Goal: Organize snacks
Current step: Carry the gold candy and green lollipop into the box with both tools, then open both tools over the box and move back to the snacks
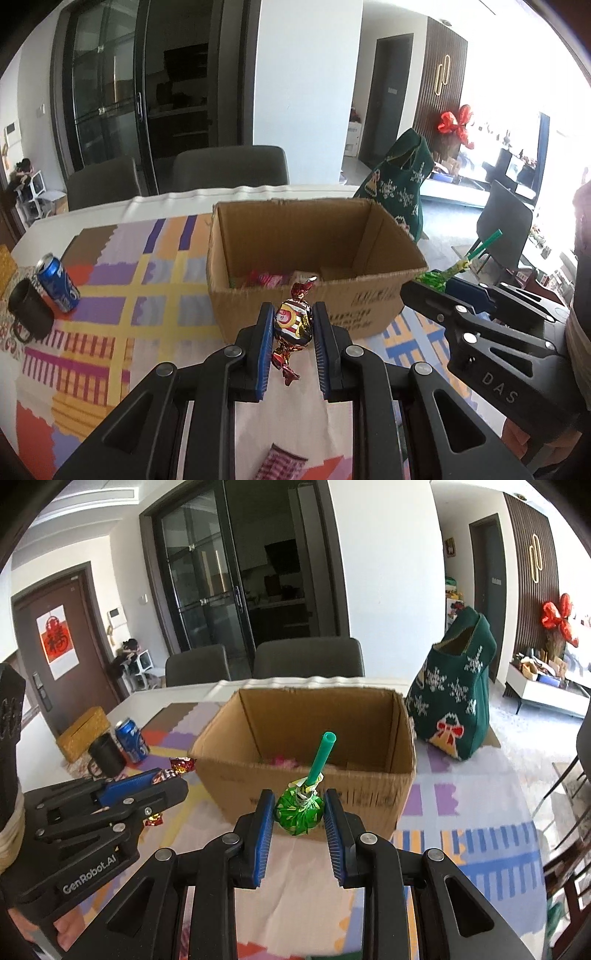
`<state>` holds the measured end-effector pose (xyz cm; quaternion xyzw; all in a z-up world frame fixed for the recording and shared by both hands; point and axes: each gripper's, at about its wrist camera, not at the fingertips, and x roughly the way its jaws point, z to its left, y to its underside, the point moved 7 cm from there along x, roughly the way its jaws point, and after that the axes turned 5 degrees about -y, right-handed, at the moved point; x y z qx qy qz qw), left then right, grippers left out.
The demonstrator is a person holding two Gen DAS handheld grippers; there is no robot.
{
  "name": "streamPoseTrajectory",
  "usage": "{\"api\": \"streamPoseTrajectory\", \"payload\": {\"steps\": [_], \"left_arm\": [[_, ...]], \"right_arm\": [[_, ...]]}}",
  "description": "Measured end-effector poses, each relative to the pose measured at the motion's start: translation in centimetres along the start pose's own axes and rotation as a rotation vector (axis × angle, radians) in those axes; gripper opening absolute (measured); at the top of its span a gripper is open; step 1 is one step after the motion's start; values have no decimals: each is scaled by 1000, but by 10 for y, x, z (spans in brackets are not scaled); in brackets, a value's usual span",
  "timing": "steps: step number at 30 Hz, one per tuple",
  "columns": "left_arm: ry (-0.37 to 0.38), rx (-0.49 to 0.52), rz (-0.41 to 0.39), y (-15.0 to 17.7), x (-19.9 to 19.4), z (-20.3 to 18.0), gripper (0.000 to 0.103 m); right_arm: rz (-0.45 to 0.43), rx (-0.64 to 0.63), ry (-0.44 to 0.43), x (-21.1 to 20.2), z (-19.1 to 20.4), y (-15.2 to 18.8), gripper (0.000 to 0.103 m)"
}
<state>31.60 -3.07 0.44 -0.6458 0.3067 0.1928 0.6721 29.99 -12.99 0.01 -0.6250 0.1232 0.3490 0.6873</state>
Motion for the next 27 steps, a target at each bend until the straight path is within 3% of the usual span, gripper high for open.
{"api": "streamPoseTrajectory", "payload": {"steps": [11,23,26,27], "left_arm": [[0,30,-4,-41,25,0,21],[5,-5,77,-57,73,7,21],[-14,-9,88,-57,82,10,28],[-36,-11,87,-57,83,13,42]], "right_arm": [[-32,2,48,19,-16,-44,28],[47,-13,82,56,-31,-65,28],[60,-24,92,64,-32,-66,28],[65,-27,90,67,-33,-66,30]]}}
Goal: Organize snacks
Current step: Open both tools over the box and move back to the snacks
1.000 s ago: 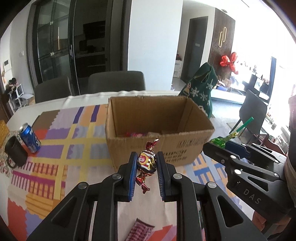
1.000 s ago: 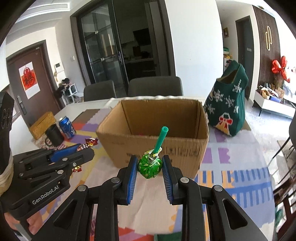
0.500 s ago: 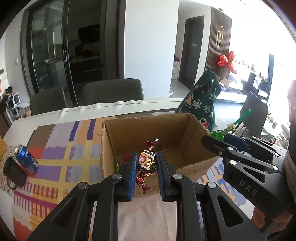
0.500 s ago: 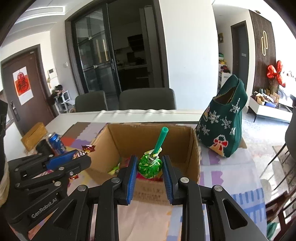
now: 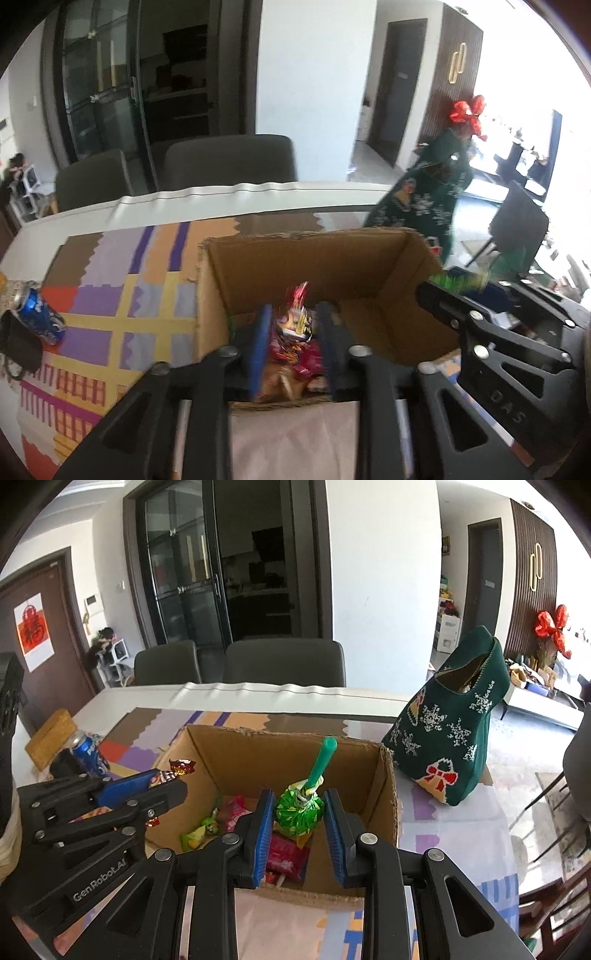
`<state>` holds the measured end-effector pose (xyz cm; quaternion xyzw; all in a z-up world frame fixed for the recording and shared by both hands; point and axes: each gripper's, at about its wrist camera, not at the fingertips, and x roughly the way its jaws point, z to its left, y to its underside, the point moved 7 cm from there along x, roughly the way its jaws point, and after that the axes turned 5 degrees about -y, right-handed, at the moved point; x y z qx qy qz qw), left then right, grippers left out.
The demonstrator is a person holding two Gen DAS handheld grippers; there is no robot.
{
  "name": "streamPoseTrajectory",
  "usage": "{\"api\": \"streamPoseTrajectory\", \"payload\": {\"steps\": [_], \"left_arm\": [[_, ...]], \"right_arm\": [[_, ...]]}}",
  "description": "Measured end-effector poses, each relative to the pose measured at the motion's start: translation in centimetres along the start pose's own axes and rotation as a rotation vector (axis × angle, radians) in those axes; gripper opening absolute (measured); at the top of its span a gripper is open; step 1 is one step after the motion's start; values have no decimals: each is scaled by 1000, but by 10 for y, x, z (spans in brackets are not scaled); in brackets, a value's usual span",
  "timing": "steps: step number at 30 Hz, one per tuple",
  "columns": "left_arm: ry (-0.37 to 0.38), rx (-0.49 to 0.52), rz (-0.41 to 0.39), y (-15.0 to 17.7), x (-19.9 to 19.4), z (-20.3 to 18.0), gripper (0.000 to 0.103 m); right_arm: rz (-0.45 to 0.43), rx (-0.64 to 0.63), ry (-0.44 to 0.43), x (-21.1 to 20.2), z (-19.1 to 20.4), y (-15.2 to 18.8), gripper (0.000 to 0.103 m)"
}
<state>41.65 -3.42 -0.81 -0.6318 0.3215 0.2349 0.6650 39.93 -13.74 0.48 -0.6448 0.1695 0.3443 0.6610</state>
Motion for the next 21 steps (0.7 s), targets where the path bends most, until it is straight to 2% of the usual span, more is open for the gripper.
{"api": "streamPoseTrajectory", "payload": {"steps": [1,3,7,12,21], "left_arm": [[-24,-1,-6,1,-1,2,50],[-43,9,-22,4,-6,5,51],[-54,21,-32,16,-17,10,56],[-51,33,-67,35,-44,11,59],[-42,45,-71,81,-77,11,64]], "right_arm": [[8,-2,1,3,-1,0,40],[17,-1,35,5,-4,3,60],[5,-11,75,-4,-8,13,61],[-3,16,56,-21,-7,29,61],[-19,9,30,-61,8,62,61]]}}
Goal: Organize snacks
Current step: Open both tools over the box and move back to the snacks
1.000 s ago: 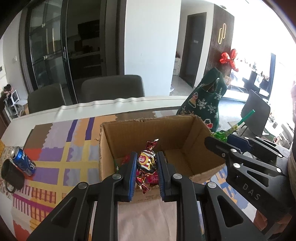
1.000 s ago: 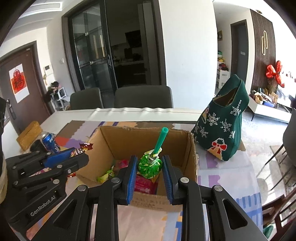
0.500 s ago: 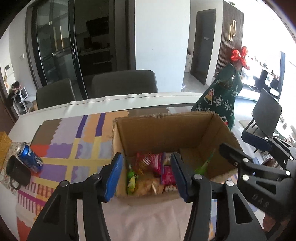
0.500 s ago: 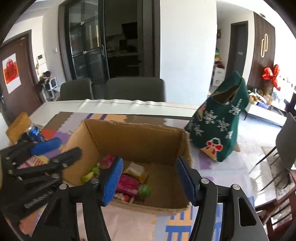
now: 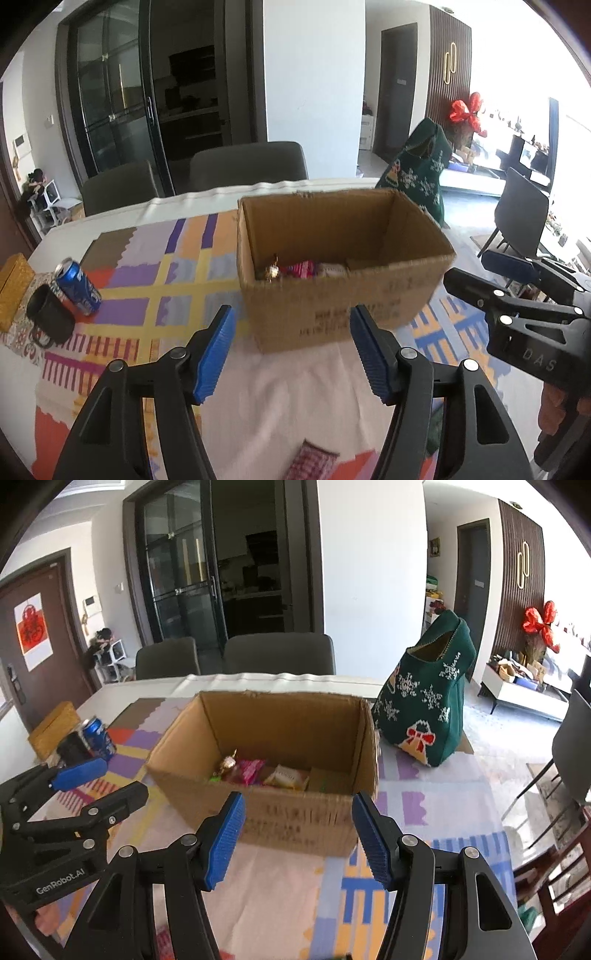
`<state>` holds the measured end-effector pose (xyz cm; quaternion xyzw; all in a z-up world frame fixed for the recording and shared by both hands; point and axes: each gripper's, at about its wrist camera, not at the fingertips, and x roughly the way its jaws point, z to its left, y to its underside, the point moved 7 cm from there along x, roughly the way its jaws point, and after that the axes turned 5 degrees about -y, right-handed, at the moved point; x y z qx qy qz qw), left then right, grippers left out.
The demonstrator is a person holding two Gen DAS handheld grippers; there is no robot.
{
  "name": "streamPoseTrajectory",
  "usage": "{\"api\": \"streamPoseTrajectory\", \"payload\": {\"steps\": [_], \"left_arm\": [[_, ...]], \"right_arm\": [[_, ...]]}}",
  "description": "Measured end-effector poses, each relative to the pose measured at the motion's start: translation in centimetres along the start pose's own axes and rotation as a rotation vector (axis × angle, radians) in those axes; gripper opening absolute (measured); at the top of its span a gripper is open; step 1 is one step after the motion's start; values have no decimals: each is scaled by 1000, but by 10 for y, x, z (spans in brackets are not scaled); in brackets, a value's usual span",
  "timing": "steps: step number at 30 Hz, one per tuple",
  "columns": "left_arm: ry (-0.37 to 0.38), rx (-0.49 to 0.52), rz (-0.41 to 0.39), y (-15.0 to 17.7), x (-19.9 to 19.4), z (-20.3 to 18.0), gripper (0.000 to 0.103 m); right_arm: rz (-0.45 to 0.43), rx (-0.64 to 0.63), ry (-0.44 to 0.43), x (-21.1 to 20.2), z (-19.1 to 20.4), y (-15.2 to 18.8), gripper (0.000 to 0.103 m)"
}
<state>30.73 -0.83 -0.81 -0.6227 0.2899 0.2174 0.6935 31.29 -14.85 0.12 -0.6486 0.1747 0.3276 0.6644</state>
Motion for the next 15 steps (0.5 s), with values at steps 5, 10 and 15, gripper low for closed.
{"api": "streamPoseTrajectory", "payload": {"steps": [5,10,15], "left_arm": [[4,-19,28,28,-10,2,65],[10,-8,79,62,-12,-4,66],[9,6,137,88,-5,-8,66]], "right_arm": [[24,5,-16,-9,6,23,61],[82,-10,-35,-9,14,55,61],[148,0,-40,-7,14,88,61]]}}
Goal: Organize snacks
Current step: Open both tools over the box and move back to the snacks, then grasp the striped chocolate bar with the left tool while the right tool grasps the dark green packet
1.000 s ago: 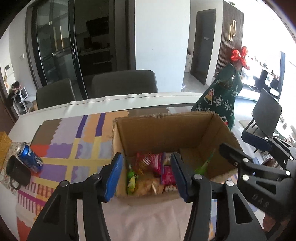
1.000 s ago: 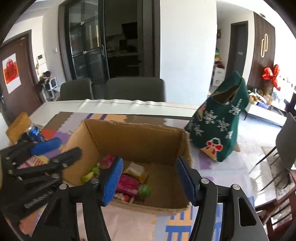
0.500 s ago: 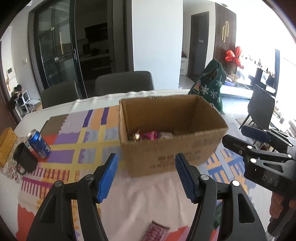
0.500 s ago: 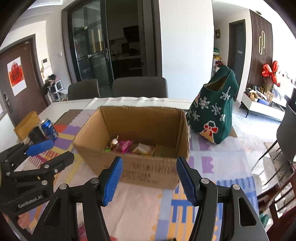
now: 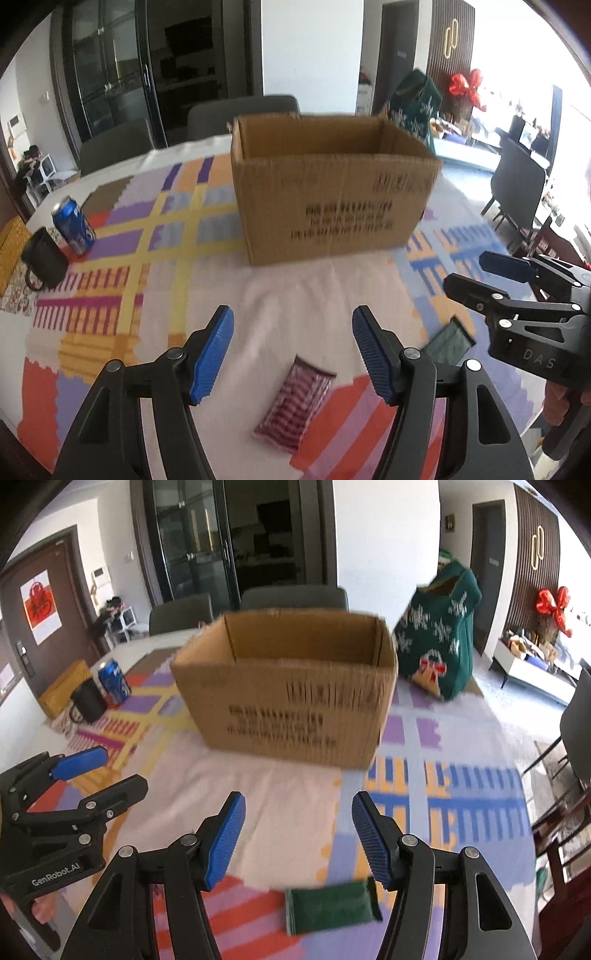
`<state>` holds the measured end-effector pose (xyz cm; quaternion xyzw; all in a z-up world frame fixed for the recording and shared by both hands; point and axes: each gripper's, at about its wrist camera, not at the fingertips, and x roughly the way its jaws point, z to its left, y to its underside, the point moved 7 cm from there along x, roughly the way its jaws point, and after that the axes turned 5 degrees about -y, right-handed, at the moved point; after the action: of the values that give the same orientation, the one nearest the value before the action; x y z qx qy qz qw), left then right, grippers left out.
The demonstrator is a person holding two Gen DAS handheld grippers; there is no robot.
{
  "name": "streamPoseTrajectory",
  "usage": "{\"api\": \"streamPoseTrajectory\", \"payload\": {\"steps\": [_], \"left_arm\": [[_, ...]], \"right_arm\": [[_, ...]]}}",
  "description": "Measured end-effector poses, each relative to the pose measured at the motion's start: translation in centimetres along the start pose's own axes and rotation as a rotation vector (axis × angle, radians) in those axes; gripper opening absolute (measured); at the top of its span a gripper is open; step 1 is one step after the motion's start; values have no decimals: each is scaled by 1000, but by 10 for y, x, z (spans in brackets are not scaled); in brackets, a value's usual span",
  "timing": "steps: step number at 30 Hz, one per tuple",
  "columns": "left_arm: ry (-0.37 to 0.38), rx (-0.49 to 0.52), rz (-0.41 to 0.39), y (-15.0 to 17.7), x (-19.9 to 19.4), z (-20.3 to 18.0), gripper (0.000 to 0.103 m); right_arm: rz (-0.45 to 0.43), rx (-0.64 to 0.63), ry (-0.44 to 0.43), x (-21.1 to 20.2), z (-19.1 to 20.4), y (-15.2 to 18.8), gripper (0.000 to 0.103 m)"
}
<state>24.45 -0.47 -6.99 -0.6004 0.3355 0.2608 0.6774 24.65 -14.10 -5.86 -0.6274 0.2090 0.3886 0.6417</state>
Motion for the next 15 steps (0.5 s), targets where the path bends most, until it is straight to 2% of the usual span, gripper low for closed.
{"api": "streamPoseTrajectory", "payload": {"steps": [15], "left_arm": [[3,60,175,71,33,-15,67]], "right_arm": [[206,150,33,26,-24,85,61]]}}
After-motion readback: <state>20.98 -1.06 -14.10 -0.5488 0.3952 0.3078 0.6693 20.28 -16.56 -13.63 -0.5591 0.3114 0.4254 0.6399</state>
